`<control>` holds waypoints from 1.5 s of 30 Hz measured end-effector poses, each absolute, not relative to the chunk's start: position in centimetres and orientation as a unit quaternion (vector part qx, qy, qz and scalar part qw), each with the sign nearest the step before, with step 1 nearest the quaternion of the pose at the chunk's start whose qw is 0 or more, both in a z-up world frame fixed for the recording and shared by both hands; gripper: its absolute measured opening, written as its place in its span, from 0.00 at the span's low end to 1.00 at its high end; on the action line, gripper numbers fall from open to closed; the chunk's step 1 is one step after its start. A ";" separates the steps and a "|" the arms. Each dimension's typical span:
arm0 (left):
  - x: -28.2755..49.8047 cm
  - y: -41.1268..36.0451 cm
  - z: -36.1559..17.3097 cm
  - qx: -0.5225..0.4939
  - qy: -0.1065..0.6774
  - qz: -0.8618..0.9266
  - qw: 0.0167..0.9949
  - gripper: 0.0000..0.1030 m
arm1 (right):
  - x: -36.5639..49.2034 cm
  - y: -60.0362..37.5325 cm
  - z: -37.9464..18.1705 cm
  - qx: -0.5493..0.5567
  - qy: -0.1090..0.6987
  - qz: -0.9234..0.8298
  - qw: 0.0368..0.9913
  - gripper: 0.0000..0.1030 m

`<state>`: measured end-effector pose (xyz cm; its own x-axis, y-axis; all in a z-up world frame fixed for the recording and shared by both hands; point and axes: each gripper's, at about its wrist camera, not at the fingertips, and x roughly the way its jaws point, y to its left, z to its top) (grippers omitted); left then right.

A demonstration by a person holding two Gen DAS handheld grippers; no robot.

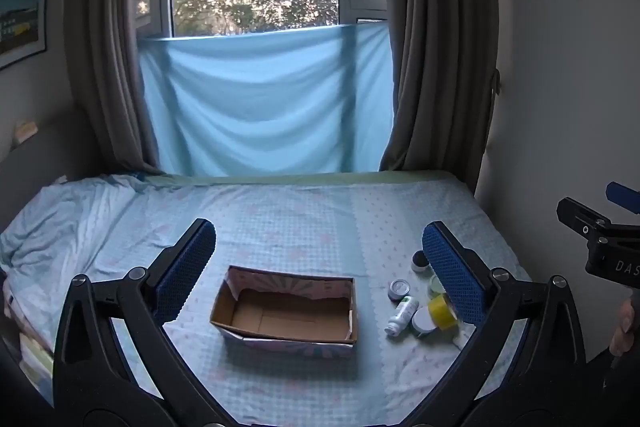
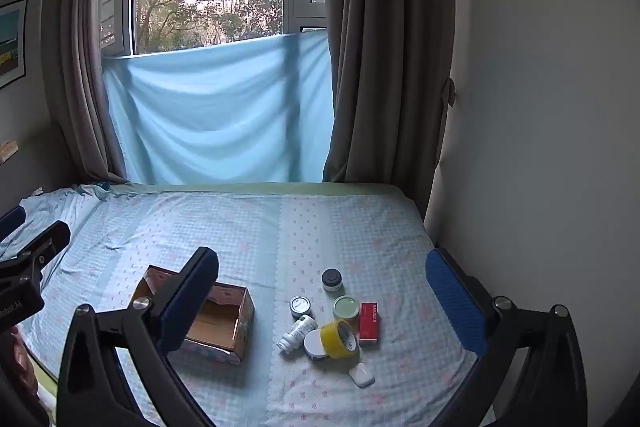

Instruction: Organize rigid objects

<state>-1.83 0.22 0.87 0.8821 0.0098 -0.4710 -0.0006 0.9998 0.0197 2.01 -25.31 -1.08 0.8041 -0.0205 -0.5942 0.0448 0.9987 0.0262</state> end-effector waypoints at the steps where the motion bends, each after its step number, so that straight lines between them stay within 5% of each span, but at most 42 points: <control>1: -1.8 0.2 0.8 0.011 0.244 0.005 0.970 1.00 | 2.0 -25.4 -1.1 0.020 0.313 -0.016 0.949 1.00; 45: -1.3 0.7 0.1 0.009 0.257 -0.003 0.966 1.00 | 1.2 -23.7 -1.4 0.020 0.314 -0.018 0.949 1.00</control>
